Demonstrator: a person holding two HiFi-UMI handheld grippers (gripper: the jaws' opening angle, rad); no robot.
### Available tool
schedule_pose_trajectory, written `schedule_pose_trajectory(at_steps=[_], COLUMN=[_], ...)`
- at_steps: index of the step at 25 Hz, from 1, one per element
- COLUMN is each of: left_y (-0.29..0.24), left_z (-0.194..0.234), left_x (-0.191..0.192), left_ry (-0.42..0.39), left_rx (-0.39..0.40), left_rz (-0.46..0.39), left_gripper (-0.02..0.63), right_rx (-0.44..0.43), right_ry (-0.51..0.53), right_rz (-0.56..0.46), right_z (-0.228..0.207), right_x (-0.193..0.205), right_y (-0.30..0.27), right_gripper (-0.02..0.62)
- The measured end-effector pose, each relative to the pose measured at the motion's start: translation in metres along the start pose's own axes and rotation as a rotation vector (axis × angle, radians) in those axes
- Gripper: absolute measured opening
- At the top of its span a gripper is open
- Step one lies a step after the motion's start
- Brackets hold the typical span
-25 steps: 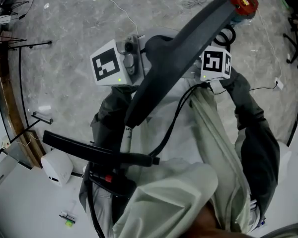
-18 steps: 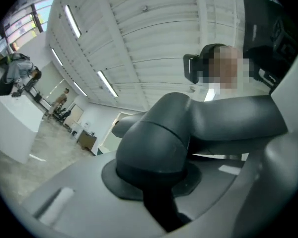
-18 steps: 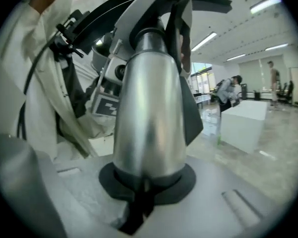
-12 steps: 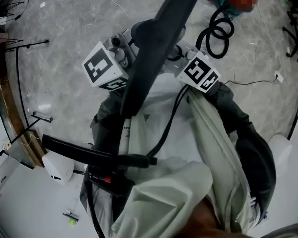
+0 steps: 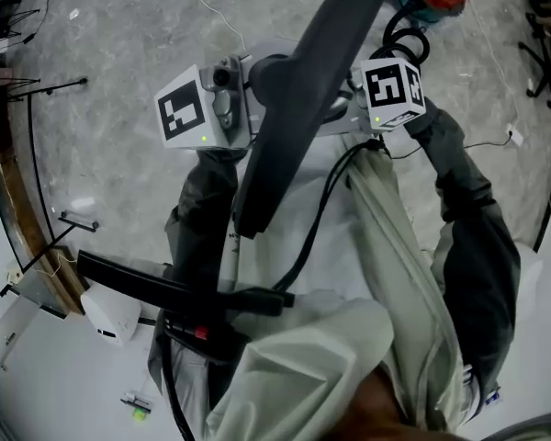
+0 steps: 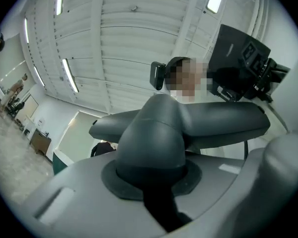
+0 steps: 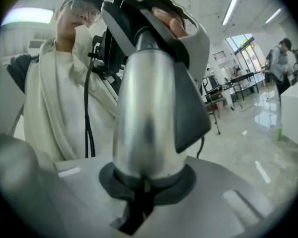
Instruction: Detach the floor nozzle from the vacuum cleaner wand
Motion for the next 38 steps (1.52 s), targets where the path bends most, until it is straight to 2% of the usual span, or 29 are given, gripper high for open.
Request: schedule_pose_trajectory(at_steps=[1, 2, 3, 5, 8, 10, 14, 16, 18, 21, 23, 27, 29, 30, 31, 33, 35, 38], left_y=[0.001, 0.003, 0.004, 0.005, 0.01, 0.016, 0.026, 0.027, 0.023, 0.021, 0.02, 0.011, 0.01, 0.01, 0.011, 0.011, 0.009, 0.006], left_z=[0.004, 0.009, 0.016, 0.028, 0.038, 0.045, 0.053, 0.055, 0.051, 0.034, 0.026, 0.019, 0.022, 0.025, 0.028, 0.034, 0.039, 0.047], left_x=[0.001, 0.001, 0.0, -0.002, -0.002, -0.003, -0.01, -0.011, -0.013, -0.015, -0.013, -0.011, -0.011, -0.011, -0.013, -0.015, -0.015, -0.015], left_ry=[0.01, 0.018, 0.022, 0.021, 0.023, 0.02, -0.002, -0.013, -0.026, -0.063, -0.072, -0.033, 0.003, 0.017, 0.025, 0.028, 0.034, 0.036], left_rx=[-0.014, -0.047, -0.096, -0.203, -0.369, -0.462, -0.622, -0.644, -0.589, -0.44, -0.348, -0.147, -0.073, -0.05, -0.044, -0.083, -0.144, -0.237], left_rz=[-0.01, -0.02, -0.029, -0.033, -0.009, -0.009, -0.004, 0.017, 0.028, 0.022, 0.022, 0.003, -0.012, -0.024, -0.035, -0.033, -0.001, 0.047], left_gripper=[0.072, 0.072, 0.071, 0.069, 0.069, 0.071, 0.072, 0.072, 0.072, 0.074, 0.072, 0.072, 0.074, 0.074, 0.074, 0.072, 0.071, 0.072], right_rx=[-0.027, -0.018, 0.028, 0.2, 0.509, 0.669, 0.899, 0.967, 0.951, 0.788, 0.598, 0.138, -0.035, -0.089, -0.112, -0.055, 0.112, 0.437], right_ry=[-0.015, -0.028, -0.033, -0.024, -0.025, -0.033, -0.028, -0.017, 0.008, 0.069, 0.084, 0.032, -0.01, -0.029, -0.043, -0.041, -0.016, -0.01], right_rz=[-0.004, -0.01, -0.017, -0.026, -0.014, 0.007, 0.034, 0.03, 0.012, -0.005, -0.001, -0.034, -0.033, -0.036, -0.042, -0.056, -0.07, -0.062], right_z=[-0.001, -0.005, -0.011, -0.023, -0.037, -0.047, -0.063, -0.068, -0.067, -0.059, -0.052, -0.029, -0.022, -0.021, -0.022, -0.028, -0.035, -0.048], right_x=[0.001, 0.002, 0.002, 0.002, 0.001, 0.0, -0.003, -0.004, -0.006, -0.008, -0.006, -0.006, -0.005, -0.005, -0.006, -0.008, -0.009, -0.009], right_y=[0.001, 0.002, 0.003, 0.004, 0.003, 0.004, 0.003, 0.004, 0.002, -0.003, -0.005, -0.001, 0.003, 0.005, 0.006, 0.005, 0.005, 0.007], right_gripper=[0.038, 0.038, 0.037, 0.035, 0.035, 0.035, 0.035, 0.035, 0.035, 0.038, 0.038, 0.038, 0.038, 0.038, 0.038, 0.037, 0.036, 0.035])
Point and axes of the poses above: the fingertips, and each gripper's own axes: y backward along the fingers, z to its left, x out of its underside, the point moved 5 cm from there along y, backward along the fingers, and after that the axes turned 4 degrees about y, right-handed, at the moved point
